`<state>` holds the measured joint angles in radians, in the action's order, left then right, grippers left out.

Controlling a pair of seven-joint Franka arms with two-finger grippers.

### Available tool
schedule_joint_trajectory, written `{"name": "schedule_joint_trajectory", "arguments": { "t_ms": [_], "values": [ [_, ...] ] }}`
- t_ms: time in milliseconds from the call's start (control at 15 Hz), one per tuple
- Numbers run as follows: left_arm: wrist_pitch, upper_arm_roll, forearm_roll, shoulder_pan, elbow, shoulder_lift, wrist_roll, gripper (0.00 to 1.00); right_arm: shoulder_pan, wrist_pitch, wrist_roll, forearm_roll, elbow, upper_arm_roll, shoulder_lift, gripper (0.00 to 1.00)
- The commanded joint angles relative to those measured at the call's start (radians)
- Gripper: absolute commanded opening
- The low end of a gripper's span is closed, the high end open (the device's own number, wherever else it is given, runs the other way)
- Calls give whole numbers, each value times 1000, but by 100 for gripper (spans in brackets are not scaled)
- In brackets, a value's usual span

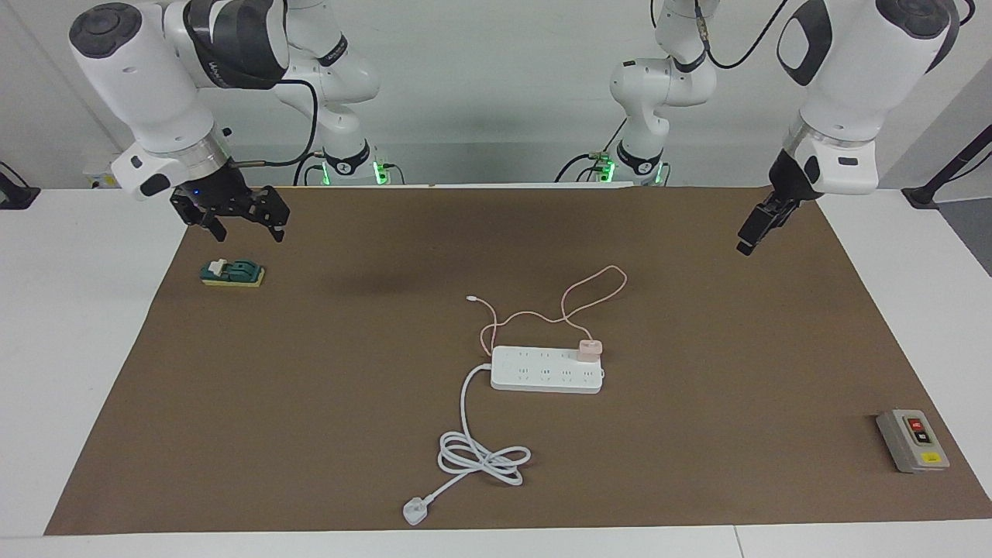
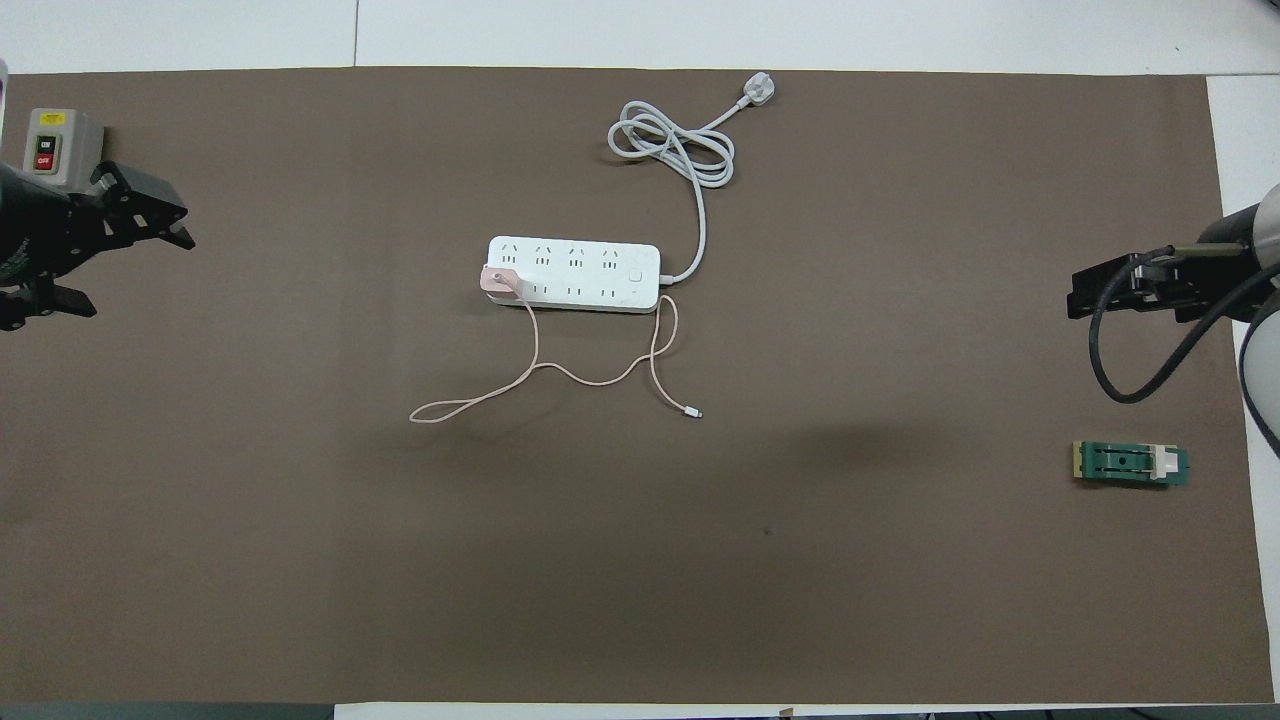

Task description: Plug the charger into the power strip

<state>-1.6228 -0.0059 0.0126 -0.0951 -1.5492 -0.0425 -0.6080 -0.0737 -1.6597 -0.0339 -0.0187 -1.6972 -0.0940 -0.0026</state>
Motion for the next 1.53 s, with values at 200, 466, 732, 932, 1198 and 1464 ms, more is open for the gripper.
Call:
{"name": "schedule_joint_trajectory", "arguments": {
  "t_ms": [200, 466, 732, 932, 1198, 1464],
  "values": [
    [61, -5, -3, 80, -8, 45, 359, 100, 12, 9, 20, 8, -4, 7, -10, 100],
    [60, -5, -9, 114, -23, 53, 533, 100, 12, 11, 20, 8, -4, 7, -10, 100],
    [46, -12, -10, 101, -104, 95, 530, 100, 12, 11, 20, 8, -4, 7, -10, 100],
    [38, -17, -11, 101, -98, 92, 545, 100, 12, 9, 20, 8, -4, 8, -8, 100],
    [55, -20, -13, 92, -95, 90, 576, 100, 12, 9, 20, 8, -4, 7, -8, 100],
    [51, -25, -63, 89, -94, 89, 587, 100, 12, 9, 20, 8, -4, 8, -10, 100]
  ]
}}
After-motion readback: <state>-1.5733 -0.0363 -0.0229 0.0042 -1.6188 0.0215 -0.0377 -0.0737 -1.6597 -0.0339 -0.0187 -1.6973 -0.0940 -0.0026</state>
